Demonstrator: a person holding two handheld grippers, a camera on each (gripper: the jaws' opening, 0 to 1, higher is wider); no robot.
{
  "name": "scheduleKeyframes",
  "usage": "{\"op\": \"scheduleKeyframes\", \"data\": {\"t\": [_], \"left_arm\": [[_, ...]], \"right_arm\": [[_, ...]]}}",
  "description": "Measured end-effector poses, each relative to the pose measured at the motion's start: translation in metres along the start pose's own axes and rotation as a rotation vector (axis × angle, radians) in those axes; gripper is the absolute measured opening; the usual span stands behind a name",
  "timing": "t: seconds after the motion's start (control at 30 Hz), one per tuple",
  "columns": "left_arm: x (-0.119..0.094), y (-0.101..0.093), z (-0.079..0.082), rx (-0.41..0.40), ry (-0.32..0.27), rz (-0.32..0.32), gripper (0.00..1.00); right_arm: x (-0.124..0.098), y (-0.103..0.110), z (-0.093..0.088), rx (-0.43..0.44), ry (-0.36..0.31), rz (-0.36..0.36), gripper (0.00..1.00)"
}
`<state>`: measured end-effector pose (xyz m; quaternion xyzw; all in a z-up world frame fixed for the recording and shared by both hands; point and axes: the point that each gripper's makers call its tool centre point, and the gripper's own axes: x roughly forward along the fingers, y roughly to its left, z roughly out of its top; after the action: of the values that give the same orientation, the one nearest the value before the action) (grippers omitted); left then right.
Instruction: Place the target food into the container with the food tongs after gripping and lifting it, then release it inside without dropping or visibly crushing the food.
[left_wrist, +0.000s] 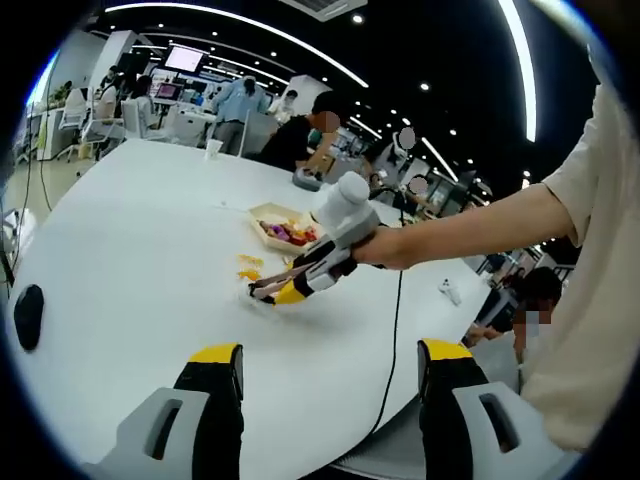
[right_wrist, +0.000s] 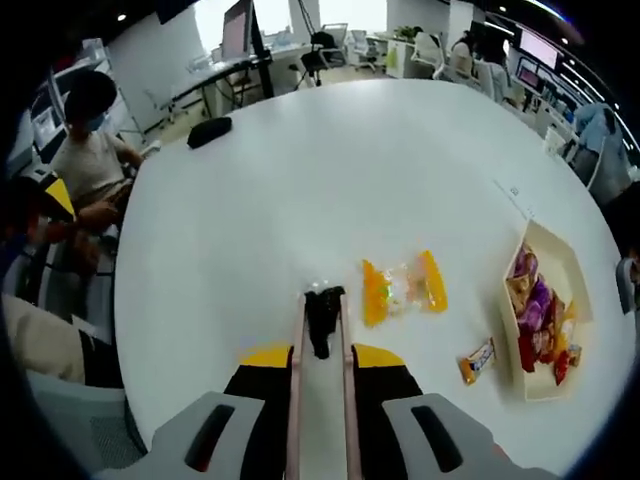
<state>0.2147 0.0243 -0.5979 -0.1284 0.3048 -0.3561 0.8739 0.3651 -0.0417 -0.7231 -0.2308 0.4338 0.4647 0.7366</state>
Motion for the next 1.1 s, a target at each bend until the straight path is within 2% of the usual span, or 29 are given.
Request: {"op": "scheduleKeyframes", "data": {"t": [0.07, 0.2, 0.37, 0.7, 0.83, 0.9, 0.97, 1.1], "left_arm": [[0.001, -0.004, 0.001, 0.020, 0.011, 0.011, 0.70], [-0.003, -0.014, 0.013, 0.036, -0.019, 0.033, 0.71], [-0.007, -0.024, 0.011, 0.059, -0.008, 0.048, 0.71], [-0.018, -0.035, 0.009, 0.075, -0.004, 0.089, 0.71], [-0.020, -0.038, 0.007, 0.076, -0.002, 0.097, 0.71], [-0.020, -0.039, 0.006, 0.076, 0.000, 0.100, 0.71], [-0.021, -0.041, 0.003, 0.073, 0.000, 0.105, 0.71], [-0.023, -0.044, -0.003, 0.059, 0.006, 0.124, 0.71]], "right_arm": [[-0.003, -0.001, -0.002, 0.002, -0.011, 0.002, 0.20], [-0.012, -0.003, -0.005, 0.030, -0.043, 0.004, 0.20], [-0.019, -0.002, -0.009, 0.045, -0.068, 0.003, 0.20], [-0.027, 0.000, -0.003, 0.079, -0.138, 0.014, 0.19], [-0.025, 0.001, -0.008, 0.078, -0.132, 0.014, 0.21], [-0.021, 0.003, -0.014, 0.057, -0.114, 0.017, 0.21], [-0.016, 0.005, -0.021, -0.006, -0.079, 0.018, 0.22], [-0.003, 0.005, -0.022, -0.008, -0.074, 0.029, 0.22]]}}
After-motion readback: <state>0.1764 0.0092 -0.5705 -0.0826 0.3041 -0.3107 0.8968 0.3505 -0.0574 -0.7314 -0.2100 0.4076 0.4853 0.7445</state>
